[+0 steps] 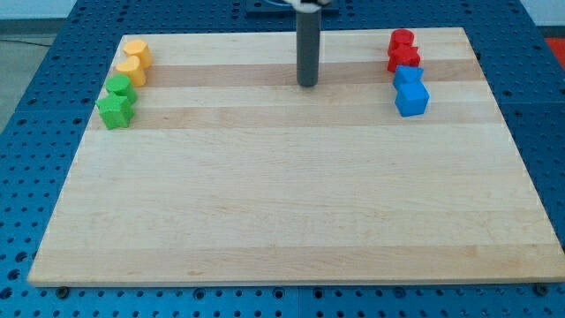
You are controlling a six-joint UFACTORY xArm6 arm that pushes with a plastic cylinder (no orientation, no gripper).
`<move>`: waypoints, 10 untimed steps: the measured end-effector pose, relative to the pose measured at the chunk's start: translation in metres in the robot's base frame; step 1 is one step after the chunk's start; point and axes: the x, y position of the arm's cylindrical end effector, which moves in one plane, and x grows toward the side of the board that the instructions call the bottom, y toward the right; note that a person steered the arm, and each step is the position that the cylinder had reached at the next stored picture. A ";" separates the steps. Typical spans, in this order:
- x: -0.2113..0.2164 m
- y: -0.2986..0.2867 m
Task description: Separate the red circle from the red star
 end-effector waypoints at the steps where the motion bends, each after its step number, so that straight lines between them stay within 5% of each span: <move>1: -0.074 0.036; 2: -0.101 0.061; 6: -0.095 0.205; 10: -0.066 0.164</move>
